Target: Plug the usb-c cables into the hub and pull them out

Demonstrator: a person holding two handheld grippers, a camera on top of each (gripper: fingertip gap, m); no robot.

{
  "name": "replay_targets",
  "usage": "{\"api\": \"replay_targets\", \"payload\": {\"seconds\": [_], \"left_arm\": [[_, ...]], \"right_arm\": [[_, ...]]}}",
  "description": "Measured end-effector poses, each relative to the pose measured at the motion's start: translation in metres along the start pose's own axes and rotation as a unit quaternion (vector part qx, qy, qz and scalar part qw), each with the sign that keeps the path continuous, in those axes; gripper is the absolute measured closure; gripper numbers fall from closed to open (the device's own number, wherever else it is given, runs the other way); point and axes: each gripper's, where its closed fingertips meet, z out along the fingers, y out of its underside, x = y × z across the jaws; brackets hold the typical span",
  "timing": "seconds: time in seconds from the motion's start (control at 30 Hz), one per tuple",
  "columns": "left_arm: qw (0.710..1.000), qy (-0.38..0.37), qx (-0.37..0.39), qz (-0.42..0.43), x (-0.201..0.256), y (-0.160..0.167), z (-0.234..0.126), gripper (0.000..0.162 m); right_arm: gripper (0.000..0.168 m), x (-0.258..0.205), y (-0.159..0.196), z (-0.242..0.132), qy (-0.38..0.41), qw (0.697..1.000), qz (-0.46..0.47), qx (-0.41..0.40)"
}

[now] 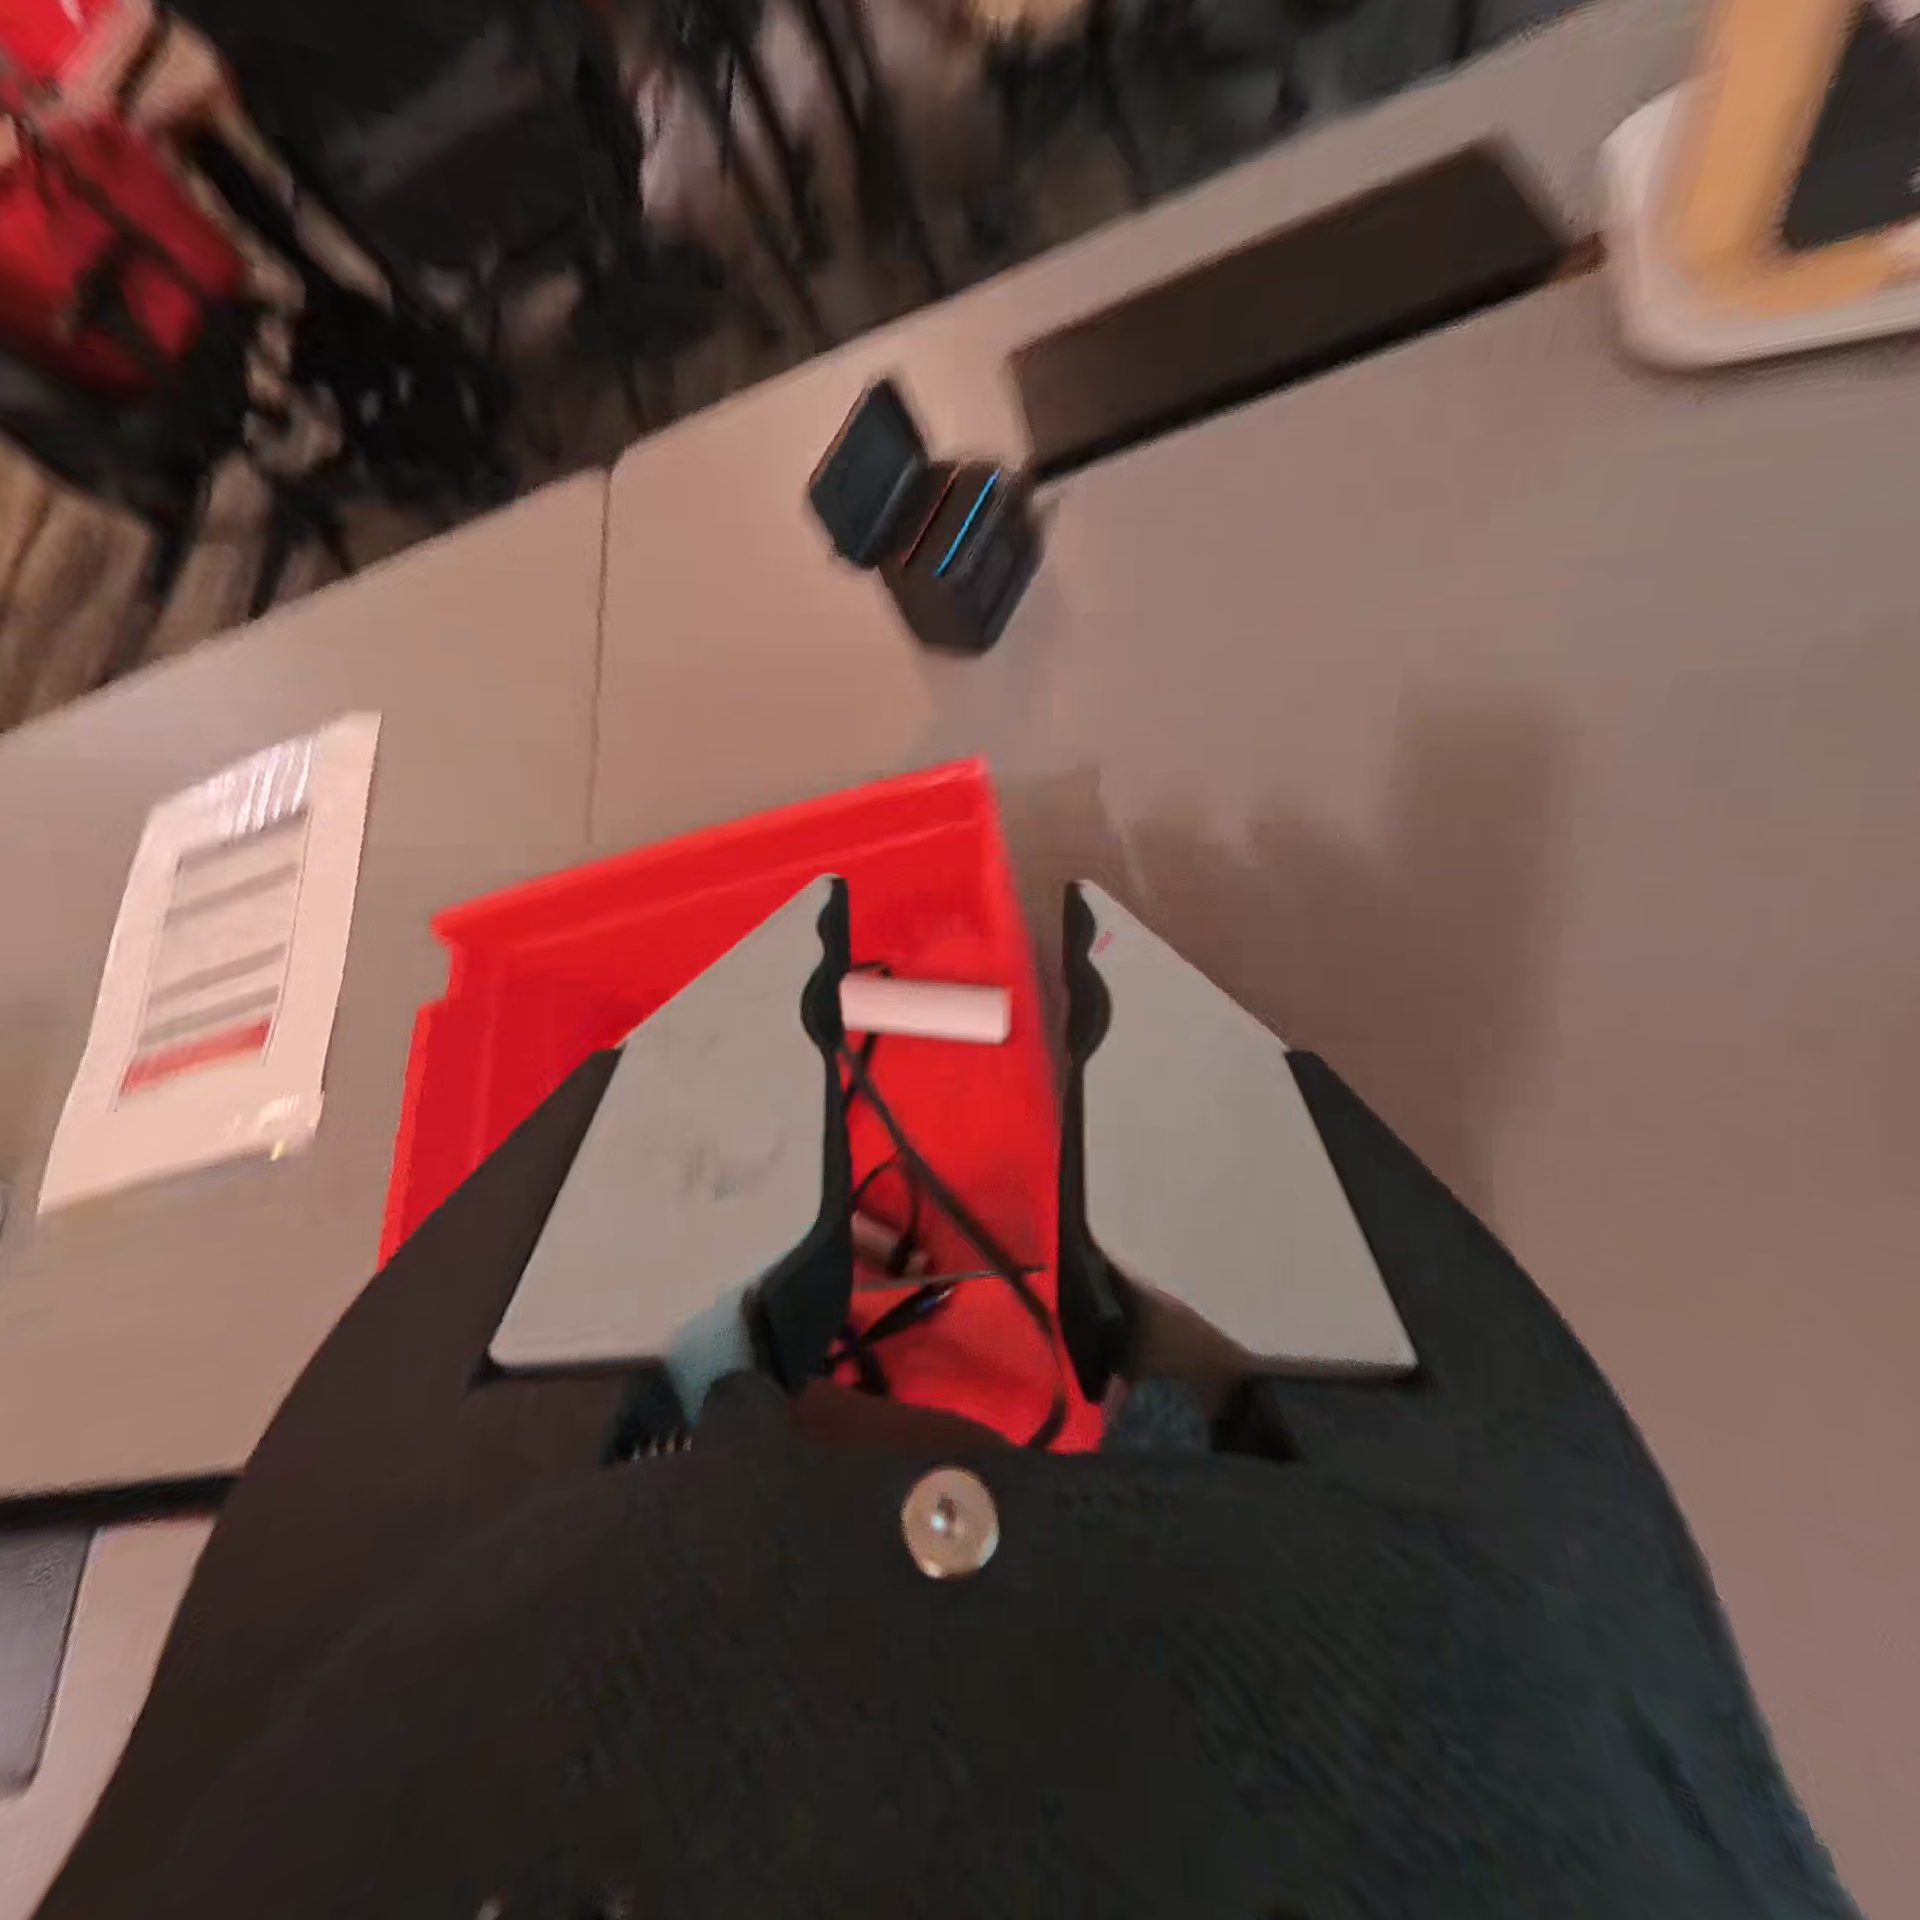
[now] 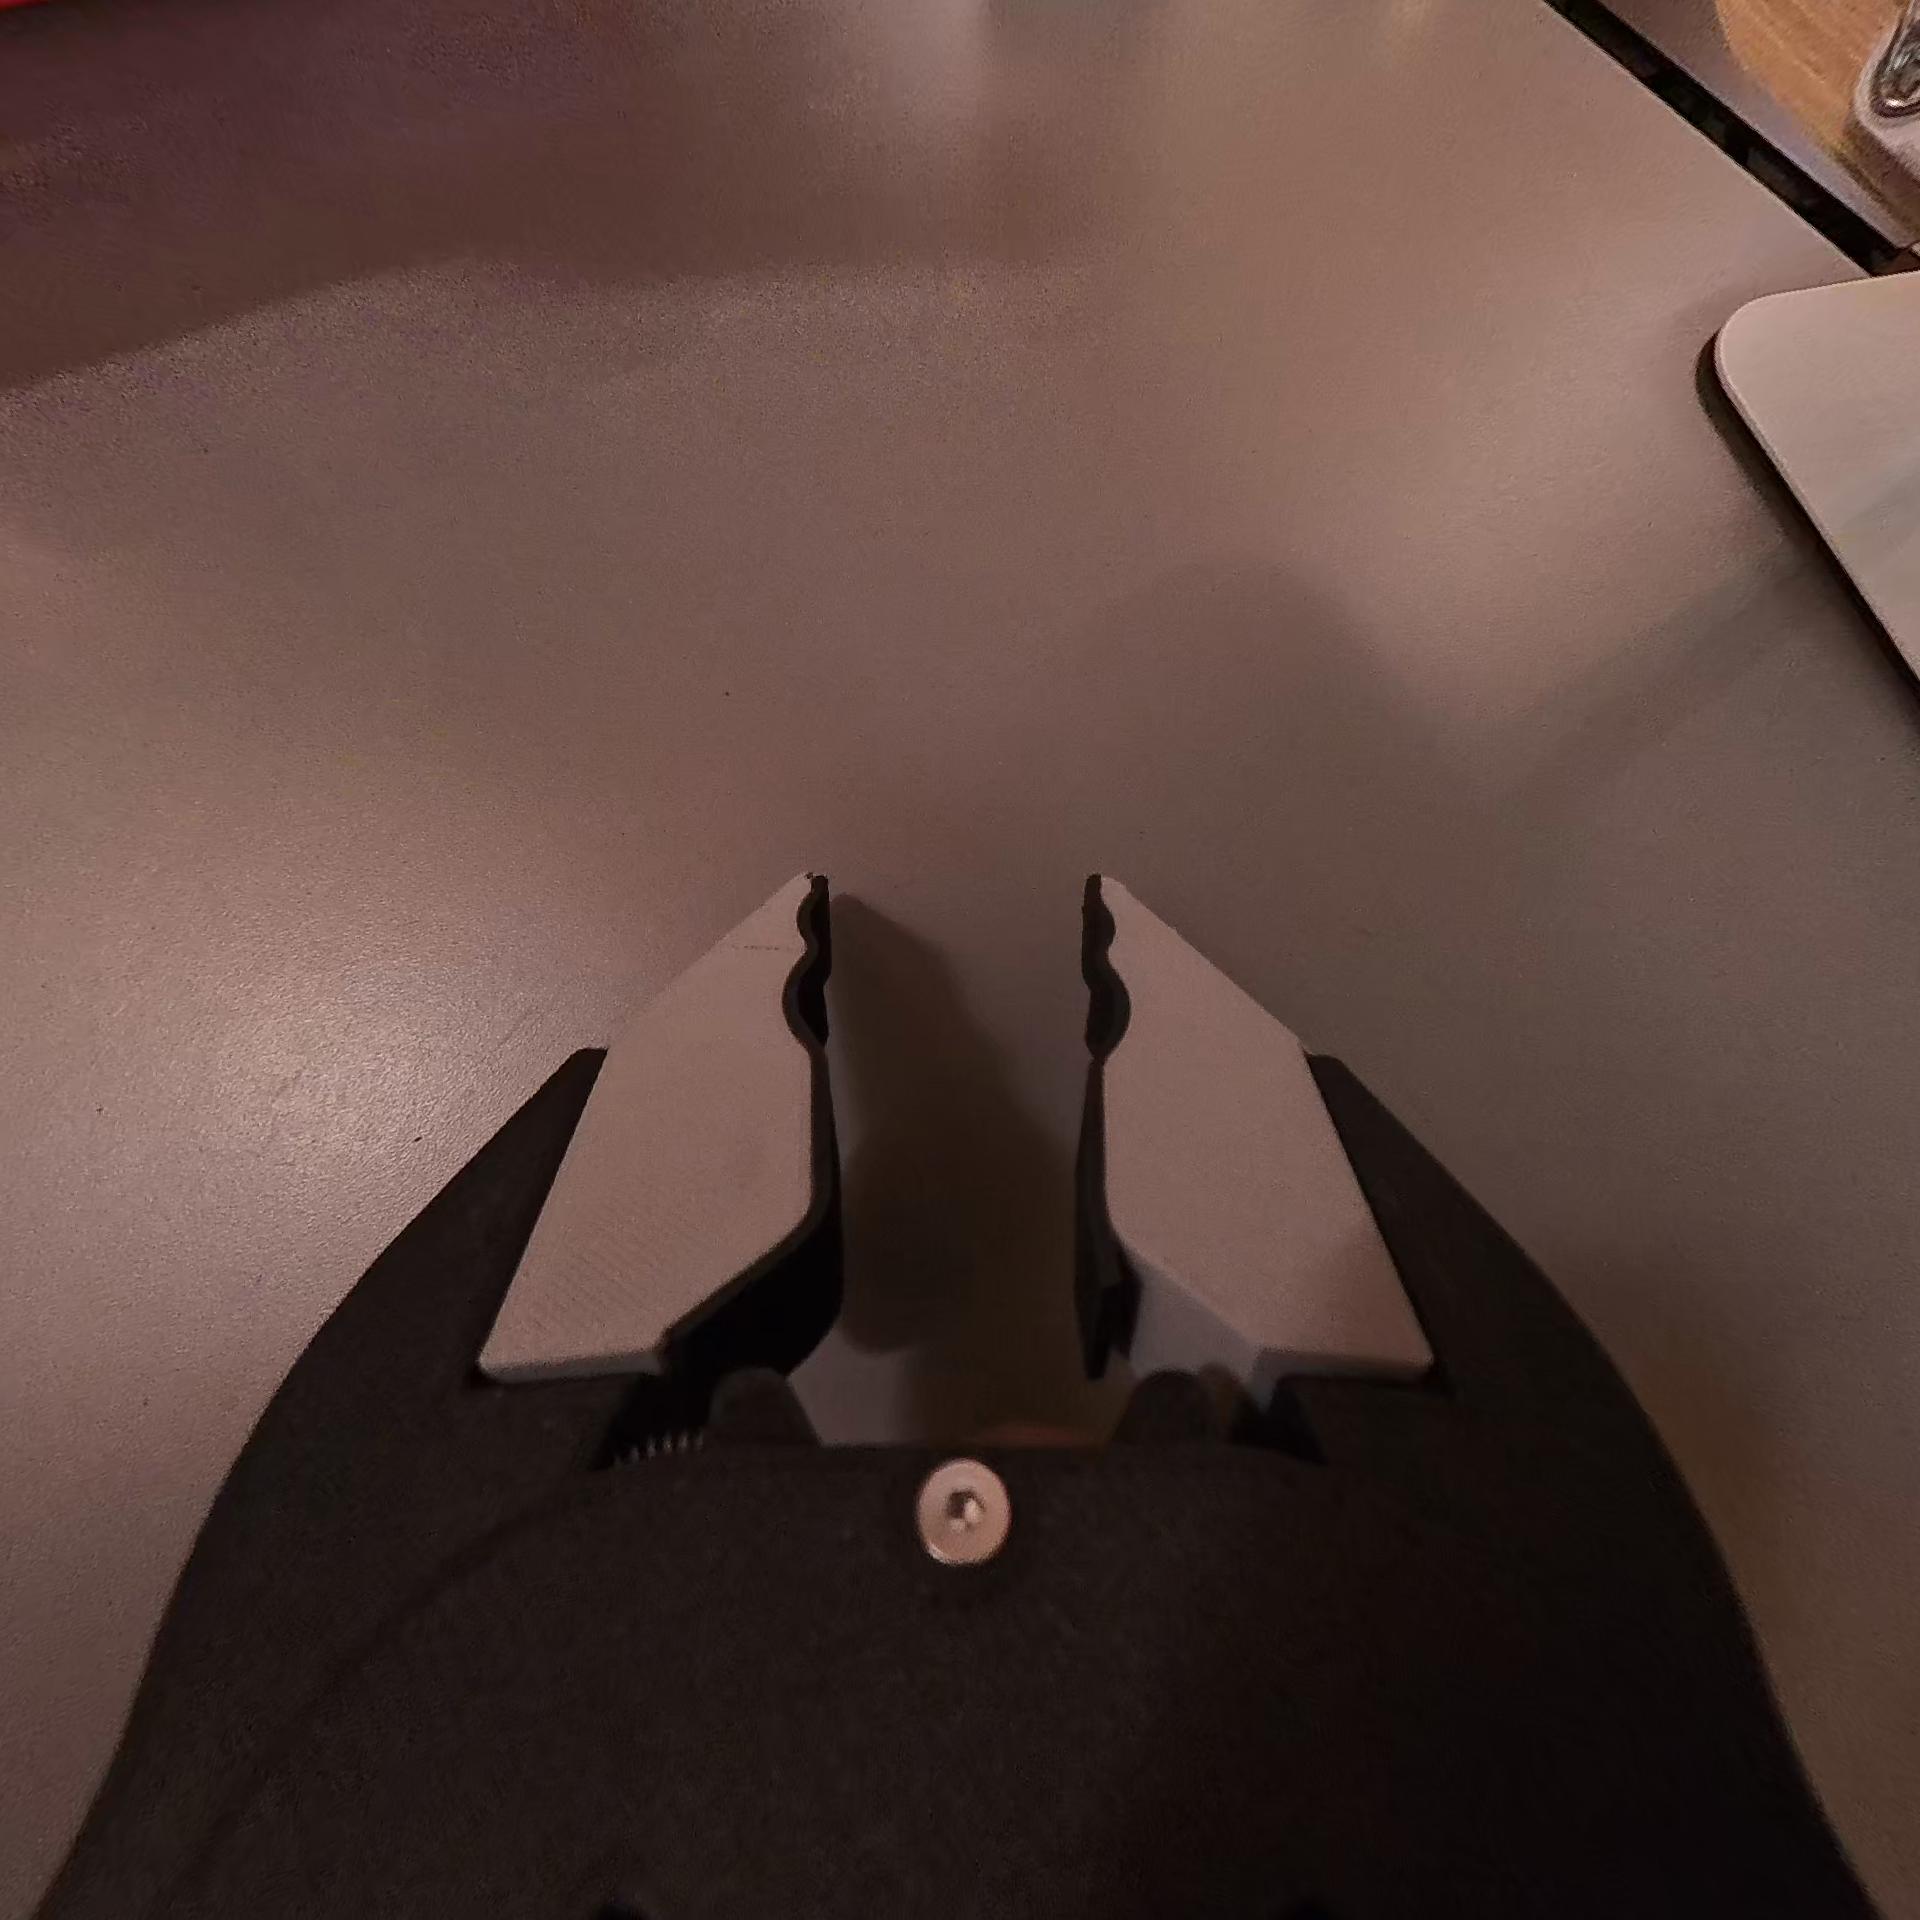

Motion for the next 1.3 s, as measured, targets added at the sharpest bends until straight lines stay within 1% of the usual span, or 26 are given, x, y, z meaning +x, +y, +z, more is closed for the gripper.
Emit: {"api": "replay_targets", "payload": {"seconds": [0.07,0.13,0.17,0.2,0.23,0.3,0.33,0.5,0.6,0.7,0.83,1.0,1.13,1.23,1.3], "left_arm": [[0.998,-0.018,-0.059,-0.020,-0.026,0.027,0.022,0.122],[0.993,0.002,-0.116,-0.035,-0.031,0.053,0.040,0.124],[0.990,0.013,-0.139,-0.033,-0.029,0.063,0.047,0.136],[0.987,0.017,-0.158,-0.020,-0.029,0.070,0.052,0.154],[0.985,0.008,-0.170,-0.002,-0.034,0.073,0.053,0.159],[0.982,-0.029,-0.182,0.031,-0.056,0.065,0.047,0.162],[0.983,-0.047,-0.173,0.041,-0.069,0.053,0.040,0.162],[0.989,-0.124,-0.063,0.049,-0.125,-0.045,-0.019,0.162],[0.986,-0.152,-0.020,0.071,-0.139,-0.086,-0.052,0.162],[0.981,-0.171,-0.005,0.087,-0.143,-0.106,-0.074,0.162],[0.980,-0.173,-0.010,0.094,-0.142,-0.105,-0.082,0.162],[0.981,-0.171,-0.019,0.089,-0.142,-0.094,-0.079,0.162],[0.976,-0.179,-0.063,0.109,-0.147,-0.076,-0.074,0.162],[0.966,-0.192,-0.103,0.135,-0.156,-0.058,-0.074,0.162],[0.961,-0.206,-0.111,0.147,-0.163,-0.052,-0.077,0.162]], "right_arm": [[0.122,0.000,0.000,0.000,-0.002,1.000,0.001,0.000],[0.122,0.000,0.000,0.000,-0.003,1.000,0.004,0.001],[0.122,0.000,0.000,0.000,-0.004,1.000,0.006,0.001],[0.122,0.000,0.000,-0.001,-0.005,1.000,0.007,0.002],[0.122,0.000,0.000,-0.001,-0.006,1.000,0.008,0.003],[0.123,-0.001,0.000,-0.002,-0.008,1.000,0.010,0.003],[0.123,-0.001,0.001,-0.001,-0.009,1.000,0.010,0.003],[0.123,-0.003,0.004,0.001,-0.010,1.000,0.002,-0.010],[0.124,-0.003,0.004,0.001,-0.009,1.000,-0.001,-0.010],[0.124,-0.003,0.003,0.001,-0.010,1.000,0.001,-0.009],[0.124,-0.005,0.004,0.001,-0.011,1.000,-0.002,-0.010],[0.126,-0.007,0.004,0.001,-0.008,1.000,-0.015,-0.012],[0.125,-0.007,0.005,0.001,-0.011,1.000,-0.011,-0.013],[0.126,-0.007,0.005,0.001,-0.013,1.000,-0.009,-0.013],[0.126,-0.007,0.005,0.001,-0.014,1.000,-0.008,-0.013]]}}
